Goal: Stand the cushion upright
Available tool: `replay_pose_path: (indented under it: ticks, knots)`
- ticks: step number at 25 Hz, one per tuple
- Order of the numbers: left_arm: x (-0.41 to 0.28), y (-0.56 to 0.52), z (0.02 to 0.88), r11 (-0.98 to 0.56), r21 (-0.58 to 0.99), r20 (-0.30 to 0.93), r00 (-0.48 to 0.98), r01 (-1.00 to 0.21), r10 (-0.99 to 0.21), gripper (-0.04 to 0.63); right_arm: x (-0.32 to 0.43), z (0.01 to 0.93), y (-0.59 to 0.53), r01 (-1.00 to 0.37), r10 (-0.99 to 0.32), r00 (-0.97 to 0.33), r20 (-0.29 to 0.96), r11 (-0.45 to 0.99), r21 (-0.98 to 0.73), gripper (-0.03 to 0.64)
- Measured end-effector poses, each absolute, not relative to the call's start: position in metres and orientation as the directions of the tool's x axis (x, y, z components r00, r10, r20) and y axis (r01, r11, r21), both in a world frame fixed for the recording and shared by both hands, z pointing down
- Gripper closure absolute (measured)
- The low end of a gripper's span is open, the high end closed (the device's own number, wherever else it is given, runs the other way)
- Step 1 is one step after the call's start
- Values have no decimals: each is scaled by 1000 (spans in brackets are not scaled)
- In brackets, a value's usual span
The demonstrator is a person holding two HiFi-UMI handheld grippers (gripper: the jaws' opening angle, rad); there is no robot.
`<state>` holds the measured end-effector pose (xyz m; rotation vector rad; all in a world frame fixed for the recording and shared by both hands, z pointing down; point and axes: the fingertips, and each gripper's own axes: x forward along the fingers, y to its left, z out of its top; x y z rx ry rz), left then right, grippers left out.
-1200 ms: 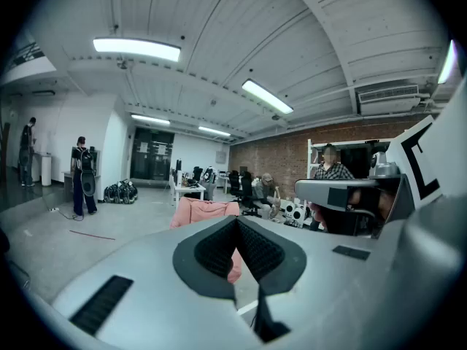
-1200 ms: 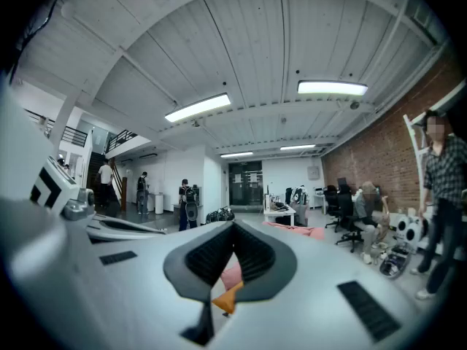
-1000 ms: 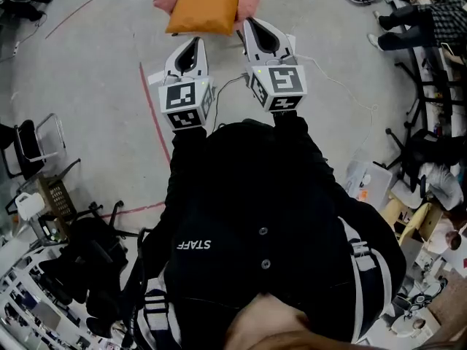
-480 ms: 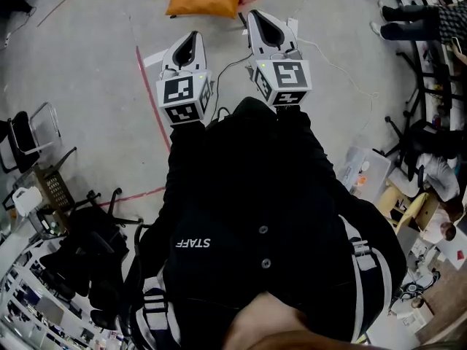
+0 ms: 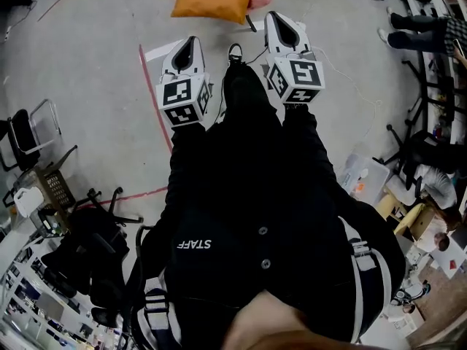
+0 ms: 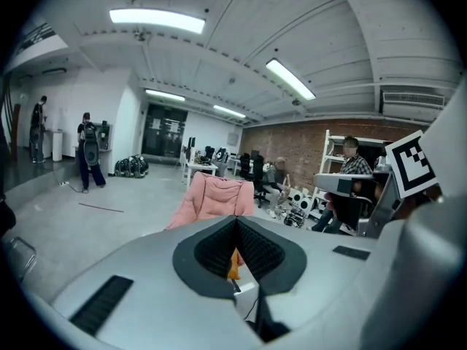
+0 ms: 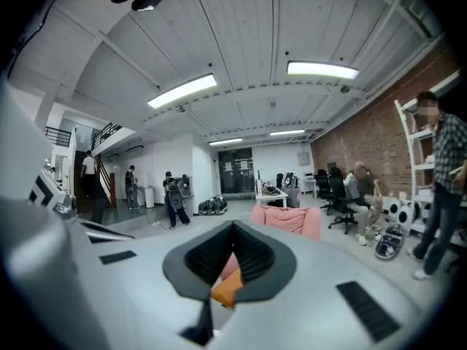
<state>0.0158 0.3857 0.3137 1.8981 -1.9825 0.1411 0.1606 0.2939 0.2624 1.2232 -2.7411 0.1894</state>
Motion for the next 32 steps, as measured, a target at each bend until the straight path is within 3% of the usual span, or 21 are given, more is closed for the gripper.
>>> replay_pose_path:
  ticks: [18, 32]
  knots:
    - [-110, 59, 335, 112, 174, 423, -28, -978, -906, 595, 41, 304, -37, -743, -696, -662, 278, 658, -122, 604]
    - [-157, -29, 433, 82, 226, 609, 75, -971, -790, 595, 23, 410, -90, -799, -632, -579, 515, 566, -204, 604]
